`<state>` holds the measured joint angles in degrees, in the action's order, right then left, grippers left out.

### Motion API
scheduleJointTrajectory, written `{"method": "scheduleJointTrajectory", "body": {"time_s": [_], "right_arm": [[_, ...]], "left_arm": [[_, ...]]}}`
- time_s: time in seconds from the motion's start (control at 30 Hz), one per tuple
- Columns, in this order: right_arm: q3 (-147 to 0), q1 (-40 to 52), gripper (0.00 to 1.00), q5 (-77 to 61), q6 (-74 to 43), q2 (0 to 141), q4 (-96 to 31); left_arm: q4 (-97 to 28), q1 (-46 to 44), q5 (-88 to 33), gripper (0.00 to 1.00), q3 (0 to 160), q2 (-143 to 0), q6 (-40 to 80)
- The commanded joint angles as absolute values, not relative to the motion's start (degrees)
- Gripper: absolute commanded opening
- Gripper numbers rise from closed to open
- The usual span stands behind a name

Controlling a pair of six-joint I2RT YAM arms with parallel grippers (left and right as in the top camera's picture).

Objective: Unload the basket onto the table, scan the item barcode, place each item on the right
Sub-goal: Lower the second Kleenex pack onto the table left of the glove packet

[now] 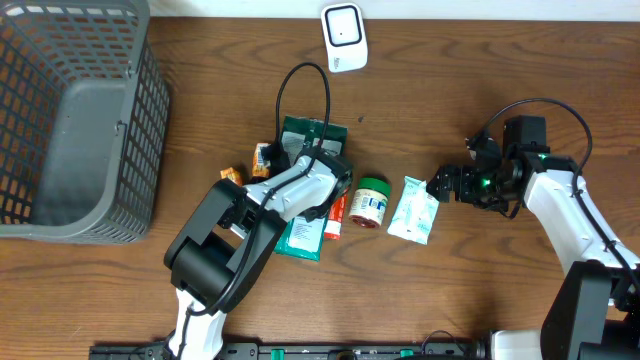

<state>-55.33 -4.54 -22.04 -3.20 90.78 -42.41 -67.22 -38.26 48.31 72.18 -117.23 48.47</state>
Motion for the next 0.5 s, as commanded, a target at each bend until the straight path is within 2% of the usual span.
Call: {"method": "scheduleJointTrajectory", "body": {"time_s": [0.0,0.47], "right_arm": [[-55.11,-4.03,0.99,-22.06,-3.14,90.35,-42.46],[-55.11,-4.03,0.99,-22.06,-3.14,90.35,-42.46]], "left_arm": [[-67.29,-38.06,48.64,0.08,71.61,-117.08,49.82],[-64.51,-38.06,48.45,0.1,67.72,-117.23,48.53]]}}
